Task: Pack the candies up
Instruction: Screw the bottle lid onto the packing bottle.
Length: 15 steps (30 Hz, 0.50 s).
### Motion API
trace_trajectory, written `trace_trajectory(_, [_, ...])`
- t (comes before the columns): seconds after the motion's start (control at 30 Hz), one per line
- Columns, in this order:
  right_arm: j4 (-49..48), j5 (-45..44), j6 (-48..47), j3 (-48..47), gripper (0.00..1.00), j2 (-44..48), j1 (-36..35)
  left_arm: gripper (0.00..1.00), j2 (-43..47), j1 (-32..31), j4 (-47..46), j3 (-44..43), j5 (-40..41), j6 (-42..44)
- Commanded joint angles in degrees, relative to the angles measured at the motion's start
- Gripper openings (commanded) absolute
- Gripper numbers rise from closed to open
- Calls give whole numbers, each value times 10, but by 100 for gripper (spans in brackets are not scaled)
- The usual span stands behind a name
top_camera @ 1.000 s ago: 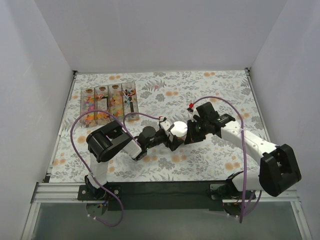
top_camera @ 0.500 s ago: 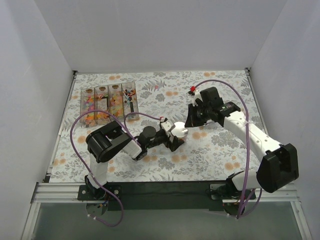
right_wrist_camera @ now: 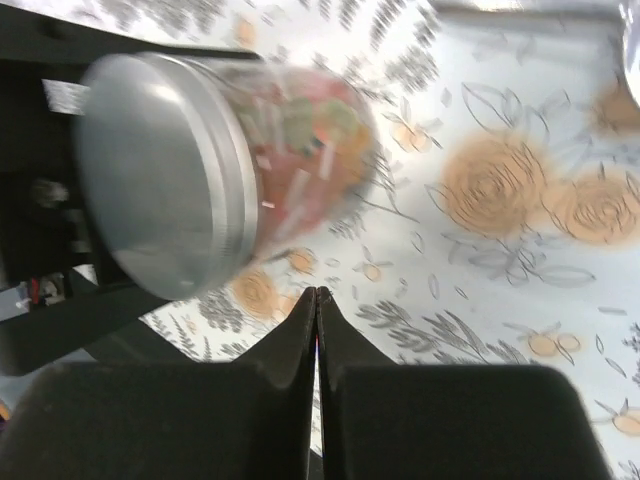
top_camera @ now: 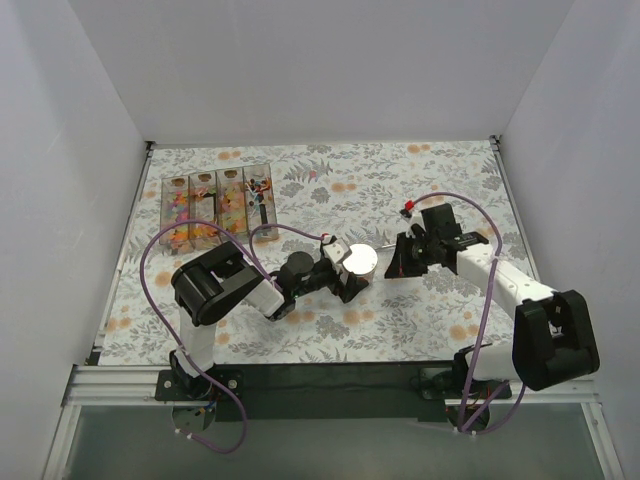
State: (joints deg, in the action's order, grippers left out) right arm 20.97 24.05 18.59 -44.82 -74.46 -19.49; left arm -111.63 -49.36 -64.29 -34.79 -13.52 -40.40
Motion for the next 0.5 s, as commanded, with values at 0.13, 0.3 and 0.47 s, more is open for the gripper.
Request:
trace_trajectory(0.13, [78,-24,-51,-117,6,-16,2,67,9,-1,66,-1,5,-6])
trace_trajectory(0.3, [114,-40,-103,-190,22,-47,2,68,9,-1,72,-1,3,-3])
trace_trajectory(0.47, [109,12,-111,-215,20,-76,-6,68,8,-1,82,-4,8,-3])
